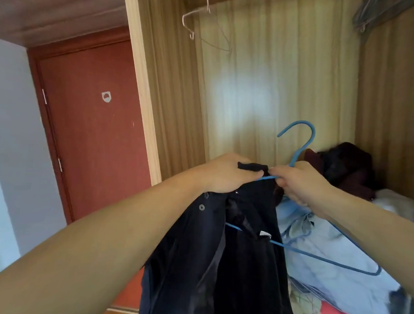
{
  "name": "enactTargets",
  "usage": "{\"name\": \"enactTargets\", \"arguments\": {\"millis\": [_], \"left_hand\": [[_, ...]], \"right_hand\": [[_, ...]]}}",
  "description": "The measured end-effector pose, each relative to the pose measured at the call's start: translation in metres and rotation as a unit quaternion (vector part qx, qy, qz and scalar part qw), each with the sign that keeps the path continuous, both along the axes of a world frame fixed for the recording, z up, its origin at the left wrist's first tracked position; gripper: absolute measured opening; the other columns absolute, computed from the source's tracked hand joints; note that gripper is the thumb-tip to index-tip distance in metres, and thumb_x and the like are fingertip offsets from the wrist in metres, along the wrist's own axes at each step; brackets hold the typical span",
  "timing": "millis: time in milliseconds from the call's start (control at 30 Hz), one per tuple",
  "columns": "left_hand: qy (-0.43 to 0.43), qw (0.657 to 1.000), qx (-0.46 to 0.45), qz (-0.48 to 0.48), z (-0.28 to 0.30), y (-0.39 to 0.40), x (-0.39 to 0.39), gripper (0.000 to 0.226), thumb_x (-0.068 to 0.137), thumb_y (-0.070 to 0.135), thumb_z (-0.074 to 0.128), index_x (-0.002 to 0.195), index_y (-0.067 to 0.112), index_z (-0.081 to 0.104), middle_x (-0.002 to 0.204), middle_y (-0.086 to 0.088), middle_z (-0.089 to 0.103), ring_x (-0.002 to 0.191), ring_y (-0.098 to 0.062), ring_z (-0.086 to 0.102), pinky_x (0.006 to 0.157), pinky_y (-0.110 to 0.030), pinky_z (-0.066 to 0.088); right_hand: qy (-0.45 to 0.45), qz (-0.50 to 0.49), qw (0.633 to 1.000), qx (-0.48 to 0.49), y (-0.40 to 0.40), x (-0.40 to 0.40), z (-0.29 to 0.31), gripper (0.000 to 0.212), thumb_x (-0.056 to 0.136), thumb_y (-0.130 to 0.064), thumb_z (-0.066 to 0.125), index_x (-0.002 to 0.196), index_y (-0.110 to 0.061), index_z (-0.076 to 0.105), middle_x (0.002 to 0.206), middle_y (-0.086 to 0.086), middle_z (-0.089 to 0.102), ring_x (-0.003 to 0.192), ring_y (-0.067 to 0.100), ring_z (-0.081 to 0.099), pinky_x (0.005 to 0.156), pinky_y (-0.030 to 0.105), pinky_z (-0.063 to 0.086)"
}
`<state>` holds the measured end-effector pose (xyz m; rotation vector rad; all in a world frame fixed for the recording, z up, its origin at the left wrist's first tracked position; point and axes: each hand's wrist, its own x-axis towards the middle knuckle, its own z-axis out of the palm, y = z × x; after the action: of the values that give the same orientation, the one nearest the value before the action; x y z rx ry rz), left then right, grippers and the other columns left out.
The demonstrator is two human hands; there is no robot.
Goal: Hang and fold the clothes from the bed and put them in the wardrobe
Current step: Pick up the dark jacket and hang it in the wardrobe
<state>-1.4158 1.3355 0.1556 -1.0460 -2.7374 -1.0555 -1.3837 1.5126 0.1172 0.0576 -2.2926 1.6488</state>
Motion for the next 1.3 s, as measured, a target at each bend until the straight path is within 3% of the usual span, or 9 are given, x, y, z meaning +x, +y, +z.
{"name": "enactTargets", "arguments": {"millis": [200,333,433,567,667,800,900,1067,1300], "left_hand": [[0.028,0.999,-0.024,0.007,-0.011,0.013,0.004,0.03,0.097,0.036,0.056,0.095,0.012,0.074,0.09,-0.016,0.072,0.081,-0.028,0.067,0.079,-0.042,0.054],[0.074,0.994,0.053,0.066,-0.01,0.012,-0.015,0.038,0.097,0.03,0.057,0.076,0.001,0.068,0.067,-0.008,0.059,0.062,-0.016,0.052,0.062,-0.028,0.04],[0.104,0.987,0.065,0.106,-0.001,0.008,-0.02,0.039,0.097,0.031,0.057,0.066,0.007,0.058,0.056,0.001,0.049,0.048,-0.006,0.042,0.05,-0.023,0.033],[0.134,0.984,0.074,0.095,0.013,0.014,-0.01,0.04,0.098,0.032,0.056,0.061,0.015,0.055,0.05,0.006,0.045,0.04,-0.004,0.039,0.045,-0.02,0.03],[0.158,0.98,0.088,0.077,0.022,0.013,0.0,0.046,0.098,0.03,0.057,0.054,0.021,0.045,0.048,0.007,0.04,0.042,-0.004,0.036,0.046,-0.021,0.029],[0.197,0.971,0.123,0.048,0.03,-0.009,0.009,0.044,0.097,0.029,0.057,0.061,0.004,0.055,0.055,0.001,0.045,0.051,-0.007,0.039,0.051,-0.022,0.03],[0.229,0.967,0.1,0.05,0.022,-0.036,0.009,0.04,0.098,0.03,0.056,0.08,-0.006,0.065,0.064,-0.009,0.055,0.06,-0.007,0.045,0.057,-0.025,0.034],[0.227,0.969,0.065,0.073,-0.006,-0.095,0.007,0.037,0.098,0.024,0.056,0.065,0.007,0.056,0.056,0.017,0.045,0.055,0.001,0.039,0.056,-0.015,0.034],[0.322,0.937,-0.086,0.101,-0.034,-0.146,-0.009,0.026,0.094,0.015,0.056,0.069,0.021,0.049,0.053,0.007,0.045,0.048,-0.01,0.04,0.05,-0.029,0.035]], "right_hand": [[0.11,-0.096,0.971,0.19,0.01,0.002,0.001,0.04,0.089,-0.042,0.06,0.062,-0.016,0.048,0.057,0.001,0.044,0.057,0.018,0.044,0.055,0.032,0.034],[0.392,-0.2,0.795,0.418,0.016,0.006,-0.009,0.035,0.081,-0.036,0.065,0.109,-0.015,0.062,0.103,0.008,0.058,0.091,0.026,0.055,0.078,0.037,0.042],[0.428,-0.049,0.716,0.549,0.014,0.012,-0.049,0.014,0.081,-0.027,0.055,0.072,-0.017,0.06,0.064,-0.001,0.054,0.059,0.021,0.053,0.055,0.033,0.04],[0.142,-0.051,0.837,0.526,0.003,0.008,-0.095,0.023,0.086,-0.047,0.052,0.091,-0.028,0.041,0.076,-0.011,0.05,0.072,0.019,0.059,0.058,0.032,0.042],[0.096,-0.066,0.908,0.403,-0.008,-0.006,-0.111,0.04,0.08,-0.046,0.06,0.097,-0.036,0.026,0.09,-0.016,0.045,0.077,0.02,0.058,0.061,0.034,0.041],[0.017,-0.057,0.974,0.218,-0.014,-0.025,-0.123,0.037,0.079,-0.022,0.063,0.111,-0.028,0.045,0.102,-0.008,0.062,0.092,0.018,0.062,0.074,0.032,0.046],[-0.002,-0.053,0.964,0.26,-0.001,-0.042,-0.125,0.008,0.086,-0.015,0.058,0.091,-0.021,0.06,0.088,-0.002,0.065,0.097,0.024,0.065,0.07,0.027,0.039],[0.046,-0.122,0.934,0.333,0.044,-0.045,-0.109,0.016,0.08,-0.01,0.066,0.085,-0.026,0.068,0.085,-0.002,0.071,0.089,0.024,0.067,0.073,0.028,0.046],[0.058,-0.124,0.923,0.359,0.053,-0.043,-0.047,0.007,0.074,-0.012,0.065,0.068,-0.016,0.066,0.069,0.003,0.066,0.078,0.027,0.063,0.075,0.039,0.053]]}}
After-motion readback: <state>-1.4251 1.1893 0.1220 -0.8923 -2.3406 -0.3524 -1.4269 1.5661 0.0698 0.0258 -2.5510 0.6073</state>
